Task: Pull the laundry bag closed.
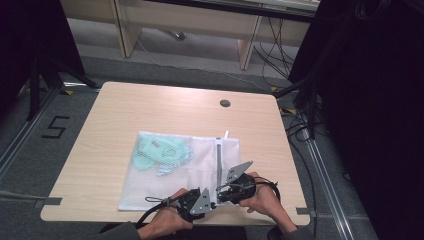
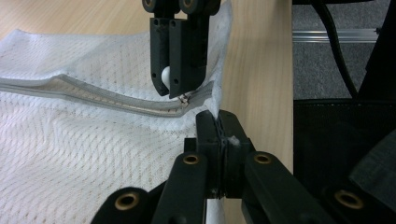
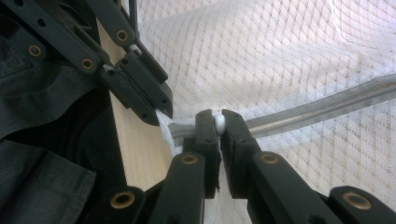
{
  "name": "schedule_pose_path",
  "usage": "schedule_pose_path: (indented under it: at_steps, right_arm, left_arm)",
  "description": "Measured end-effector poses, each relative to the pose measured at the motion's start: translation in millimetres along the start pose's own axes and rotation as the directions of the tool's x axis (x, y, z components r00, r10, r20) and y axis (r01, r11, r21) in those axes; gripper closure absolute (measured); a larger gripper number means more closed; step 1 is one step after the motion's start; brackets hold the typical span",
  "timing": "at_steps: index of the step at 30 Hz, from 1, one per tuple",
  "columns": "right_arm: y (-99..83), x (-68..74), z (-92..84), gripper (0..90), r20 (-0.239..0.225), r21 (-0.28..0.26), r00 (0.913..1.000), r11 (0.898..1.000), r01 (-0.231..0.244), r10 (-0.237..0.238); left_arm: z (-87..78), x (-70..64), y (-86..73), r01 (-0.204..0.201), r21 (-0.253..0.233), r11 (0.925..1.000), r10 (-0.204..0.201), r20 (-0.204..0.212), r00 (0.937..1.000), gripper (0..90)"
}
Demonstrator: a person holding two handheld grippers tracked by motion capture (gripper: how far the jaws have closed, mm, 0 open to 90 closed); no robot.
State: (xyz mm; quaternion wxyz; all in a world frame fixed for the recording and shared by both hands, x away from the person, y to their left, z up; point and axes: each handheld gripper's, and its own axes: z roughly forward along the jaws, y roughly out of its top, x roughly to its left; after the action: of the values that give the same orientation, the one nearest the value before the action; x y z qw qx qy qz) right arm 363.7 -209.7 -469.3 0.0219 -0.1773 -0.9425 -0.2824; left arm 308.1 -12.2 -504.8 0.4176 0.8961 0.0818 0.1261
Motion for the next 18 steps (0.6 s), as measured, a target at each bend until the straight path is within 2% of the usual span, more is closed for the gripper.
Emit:
schedule_pose_path:
  at_steps: [3,4,6,7,8,9,10,11,12,13,14,15,16,17,18]
  right_arm:
    - [1.8,-0.2,0.7,86.3,0.003,0.009,0.9999,1.000,0.016,-0.016]
    - [2.4,-0.8,1.5,86.3,0.003,0.015,0.9999,1.000,0.015,-0.015]
    - [2.8,-1.8,2.1,86.3,-0.002,0.015,0.9999,1.000,0.016,-0.016]
    - [3.3,-3.1,2.9,86.3,-0.004,0.005,0.9994,0.999,0.034,-0.034]
    - [3.7,-3.3,3.2,86.3,-0.001,0.006,0.9994,0.999,0.035,-0.035]
    - [4.1,-2.3,2.8,86.4,0.000,0.019,0.9999,1.000,0.016,-0.016]
    - [4.8,-3.8,3.3,86.3,0.000,0.014,0.9993,0.999,0.038,-0.038]
    - [4.9,-2.7,3.9,86.4,-0.002,0.015,0.9998,1.000,0.018,-0.018]
    - [4.9,-2.7,3.9,86.4,-0.002,0.015,0.9998,1.000,0.018,-0.018]
    - [6.0,-5.3,4.9,86.4,0.010,0.021,0.9990,0.999,0.044,-0.044]
    - [5.9,-4.4,5.5,86.3,0.005,0.024,0.9998,1.000,0.019,-0.019]
    - [6.7,-7.5,5.8,86.3,0.009,0.024,0.9989,0.999,0.045,-0.045]
    - [6.7,-6.4,5.8,86.3,0.005,0.030,0.9998,0.999,0.020,-0.020]
    - [7.4,-8.6,6.7,86.4,0.011,0.024,0.9989,0.999,0.045,-0.046]
    - [7.4,-8.6,6.7,86.4,0.011,0.024,0.9989,0.999,0.045,-0.046]
  left_arm:
    - [0.2,0.5,-0.2,0.004,0.002,1.0000,-0.004,0.002,1.0000,88.5]
    - [-0.2,1.2,0.0,-0.006,0.013,0.9999,0.006,0.001,1.0000,88.5]
    - [0.2,0.8,-0.1,0.011,0.007,0.9999,-0.011,0.004,0.9999,88.4]
    - [0.2,0.8,-0.1,0.011,0.007,0.9999,-0.011,0.004,0.9999,88.4]
    - [-0.3,1.4,-0.4,0.010,0.006,0.9999,-0.010,0.007,0.9999,88.4]
    - [-0.7,2.3,-0.2,-0.003,0.007,1.0000,0.003,0.003,1.0000,88.5]
    - [-0.6,1.9,-0.5,0.006,0.007,1.0000,-0.006,0.003,1.0000,88.4]
    - [-0.6,1.9,-0.5,0.006,0.007,1.0000,-0.006,0.003,1.0000,88.5]
    - [0.2,1.0,-0.8,0.026,-0.004,0.9997,-0.026,0.005,0.9997,88.5]
    - [-0.9,2.6,0.0,-0.003,0.006,1.0000,0.003,0.006,1.0000,88.5]
    - [-0.9,2.6,0.0,-0.003,0.006,1.0000,0.003,0.006,1.0000,88.5]
    - [-0.4,1.6,-0.4,0.007,0.010,0.9999,-0.007,0.013,0.9999,88.5]
    - [-0.4,1.6,-0.4,0.007,0.010,0.9999,-0.007,0.013,0.9999,88.5]
    - [0.0,1.2,-0.7,0.022,-0.001,0.9998,-0.022,0.012,0.9997,88.5]
    - [0.0,1.2,-0.7,0.022,-0.001,0.9998,-0.022,0.012,0.9997,88.5]
